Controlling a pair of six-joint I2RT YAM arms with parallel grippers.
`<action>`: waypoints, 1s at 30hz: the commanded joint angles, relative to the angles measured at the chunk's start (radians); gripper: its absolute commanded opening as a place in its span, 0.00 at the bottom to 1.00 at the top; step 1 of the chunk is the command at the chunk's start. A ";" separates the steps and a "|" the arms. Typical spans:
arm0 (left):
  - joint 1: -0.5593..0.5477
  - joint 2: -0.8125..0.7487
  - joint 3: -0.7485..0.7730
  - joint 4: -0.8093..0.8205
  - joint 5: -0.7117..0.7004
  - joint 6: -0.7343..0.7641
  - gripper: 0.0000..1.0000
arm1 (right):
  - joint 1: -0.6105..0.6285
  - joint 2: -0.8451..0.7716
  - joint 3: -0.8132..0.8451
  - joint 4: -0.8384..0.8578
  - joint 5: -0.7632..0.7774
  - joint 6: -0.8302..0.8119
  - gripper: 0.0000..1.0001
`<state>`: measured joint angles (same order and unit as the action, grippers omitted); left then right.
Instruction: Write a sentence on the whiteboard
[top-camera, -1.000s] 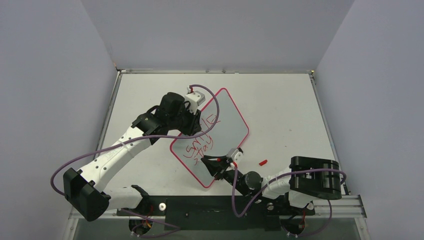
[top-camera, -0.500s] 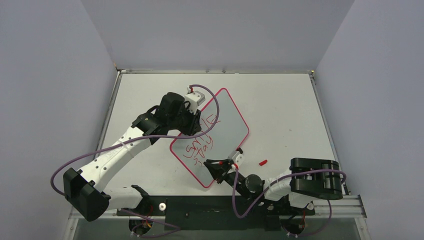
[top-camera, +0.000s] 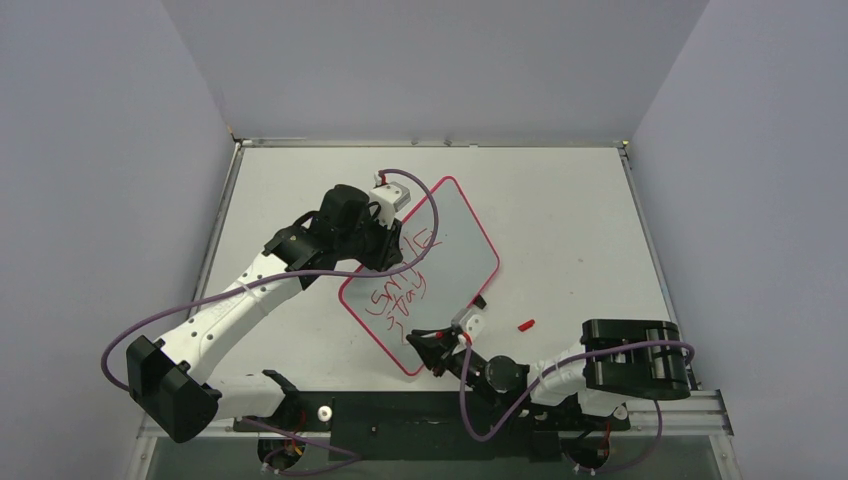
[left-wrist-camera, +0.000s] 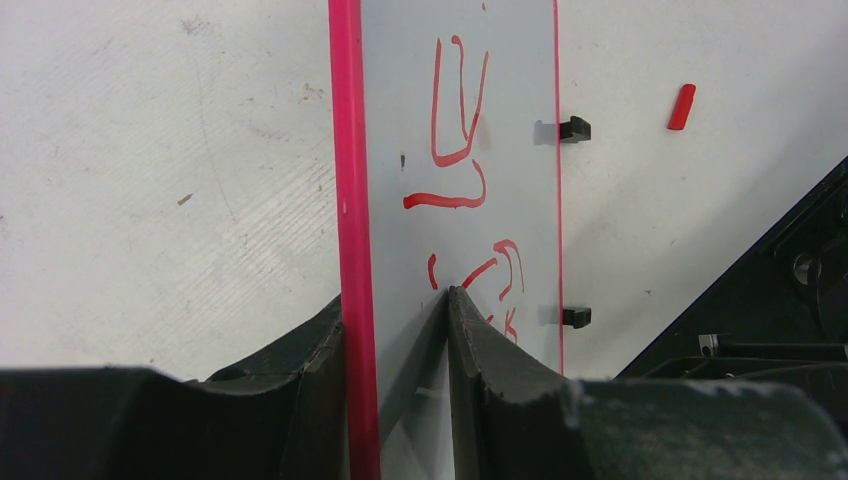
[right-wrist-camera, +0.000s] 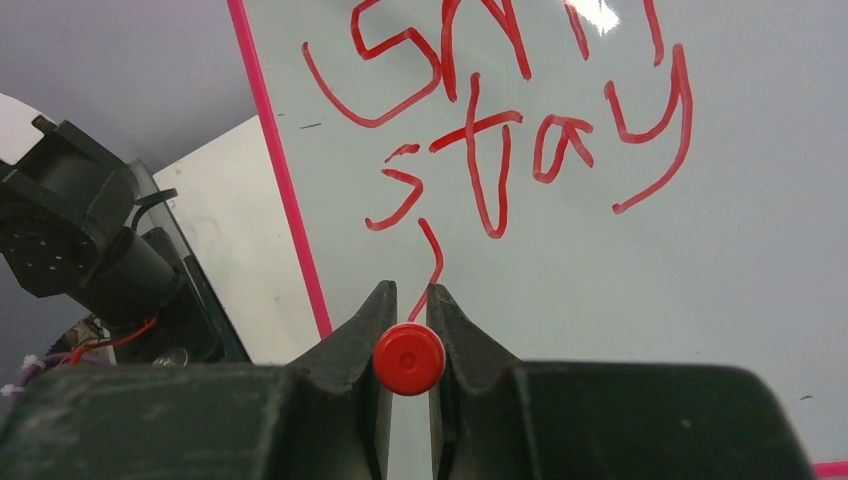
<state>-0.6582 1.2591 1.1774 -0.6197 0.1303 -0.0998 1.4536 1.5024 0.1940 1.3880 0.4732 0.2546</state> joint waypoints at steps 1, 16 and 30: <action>-0.001 0.013 -0.005 -0.022 -0.122 0.129 0.00 | 0.005 -0.002 0.015 -0.085 0.031 0.018 0.00; 0.000 0.004 -0.007 -0.023 -0.122 0.129 0.00 | 0.005 -0.020 0.084 -0.160 0.040 -0.048 0.00; 0.000 -0.001 -0.007 -0.022 -0.121 0.128 0.00 | -0.003 -0.049 0.126 -0.196 0.096 -0.109 0.00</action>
<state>-0.6582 1.2587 1.1774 -0.6167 0.1314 -0.0933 1.4612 1.4761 0.2863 1.2369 0.5140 0.1860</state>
